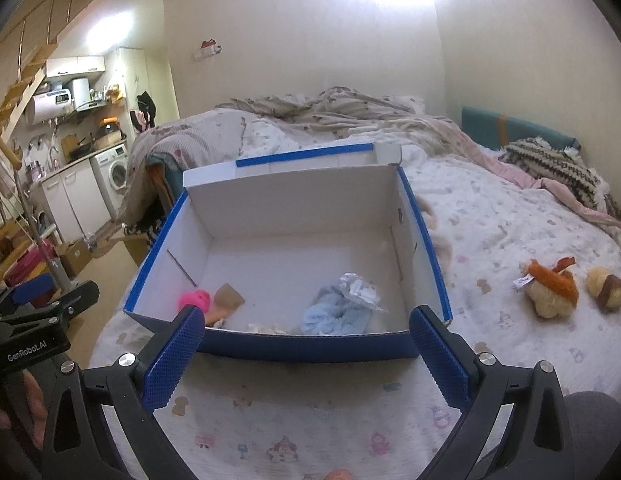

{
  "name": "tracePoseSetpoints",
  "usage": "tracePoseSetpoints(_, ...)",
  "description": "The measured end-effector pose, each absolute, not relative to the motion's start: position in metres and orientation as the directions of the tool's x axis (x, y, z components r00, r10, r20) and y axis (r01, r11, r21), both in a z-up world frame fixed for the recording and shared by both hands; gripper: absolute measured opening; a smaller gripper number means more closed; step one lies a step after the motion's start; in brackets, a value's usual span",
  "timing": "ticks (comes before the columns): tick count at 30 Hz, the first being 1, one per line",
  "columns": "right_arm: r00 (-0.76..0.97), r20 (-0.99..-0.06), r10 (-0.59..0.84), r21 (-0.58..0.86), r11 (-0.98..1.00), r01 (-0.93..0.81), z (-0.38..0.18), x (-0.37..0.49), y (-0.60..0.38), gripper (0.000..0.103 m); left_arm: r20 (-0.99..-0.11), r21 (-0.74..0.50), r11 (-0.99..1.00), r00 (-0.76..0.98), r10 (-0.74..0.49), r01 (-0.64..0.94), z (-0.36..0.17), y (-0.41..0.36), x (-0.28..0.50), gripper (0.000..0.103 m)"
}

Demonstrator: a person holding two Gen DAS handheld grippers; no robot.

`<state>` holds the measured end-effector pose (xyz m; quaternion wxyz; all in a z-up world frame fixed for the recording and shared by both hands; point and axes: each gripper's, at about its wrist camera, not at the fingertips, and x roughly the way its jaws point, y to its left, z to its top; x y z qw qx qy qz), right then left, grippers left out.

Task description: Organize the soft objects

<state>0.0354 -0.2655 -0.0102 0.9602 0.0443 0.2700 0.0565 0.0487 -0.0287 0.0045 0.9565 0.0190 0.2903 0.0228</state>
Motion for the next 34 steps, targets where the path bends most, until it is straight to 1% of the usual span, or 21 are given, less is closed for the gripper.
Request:
tracePoseSetpoints(6,0.844,-0.521,0.128,0.120,0.990,-0.076,-0.0105,0.0351,-0.2658,0.103,-0.570,0.048,0.998,0.819,0.058,-0.038,0.0009,-0.0263,0.0510,0.096)
tracePoseSetpoints(34,0.845,-0.520,0.125,0.120,0.990,-0.073,-0.0101,0.0378,-0.2684,0.103,-0.564,0.053,0.998,0.824,0.045,-0.018,-0.0017,-0.0277,0.0492,0.096)
